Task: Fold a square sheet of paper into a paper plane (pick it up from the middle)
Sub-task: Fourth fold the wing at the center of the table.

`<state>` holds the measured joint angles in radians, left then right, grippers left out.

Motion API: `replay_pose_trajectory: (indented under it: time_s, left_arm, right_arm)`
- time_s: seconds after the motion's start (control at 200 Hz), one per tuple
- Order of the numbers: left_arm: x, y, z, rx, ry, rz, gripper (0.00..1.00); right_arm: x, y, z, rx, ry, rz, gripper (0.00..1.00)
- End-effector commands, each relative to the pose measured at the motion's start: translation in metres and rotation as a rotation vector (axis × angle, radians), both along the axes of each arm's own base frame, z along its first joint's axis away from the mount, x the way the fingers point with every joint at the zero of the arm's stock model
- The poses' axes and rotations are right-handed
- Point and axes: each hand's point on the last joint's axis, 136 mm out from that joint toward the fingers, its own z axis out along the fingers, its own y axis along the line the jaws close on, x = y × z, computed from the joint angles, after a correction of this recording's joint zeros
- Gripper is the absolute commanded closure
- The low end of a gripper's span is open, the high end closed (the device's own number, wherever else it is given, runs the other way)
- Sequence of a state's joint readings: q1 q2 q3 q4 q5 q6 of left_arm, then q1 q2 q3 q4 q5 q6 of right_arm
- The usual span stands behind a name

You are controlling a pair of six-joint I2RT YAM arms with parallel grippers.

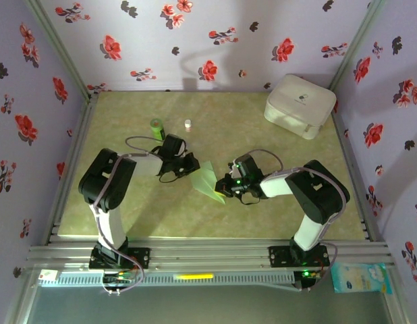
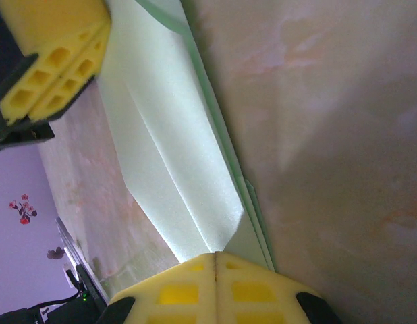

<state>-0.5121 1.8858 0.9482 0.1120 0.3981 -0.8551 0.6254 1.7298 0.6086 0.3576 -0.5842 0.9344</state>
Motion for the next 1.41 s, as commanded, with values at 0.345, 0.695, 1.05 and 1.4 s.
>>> replay_pose_trajectory:
  time_s: [0.345, 0.695, 1.05, 1.4]
  left_arm:
    - [0.025, 0.029, -0.006, 0.104, -0.043, 0.027, 0.92]
    - [0.036, 0.028, 0.026, 0.108, -0.1, 0.049, 0.93]
    - [0.013, -0.008, 0.072, 0.054, -0.176, -0.015, 0.91]
    - [-0.026, -0.055, 0.029, -0.016, -0.06, -0.111, 0.91]
  right_arm:
    - [-0.031, -0.028, -0.039, -0.146, 0.141, 0.003, 1.0]
    - [-0.031, -0.028, -0.039, -0.147, 0.142, 0.006, 1.0]
    - [-0.029, -0.027, -0.037, -0.144, 0.136, 0.003, 1.0]
    - [-0.025, -0.023, -0.032, -0.128, 0.125, -0.003, 1.0]
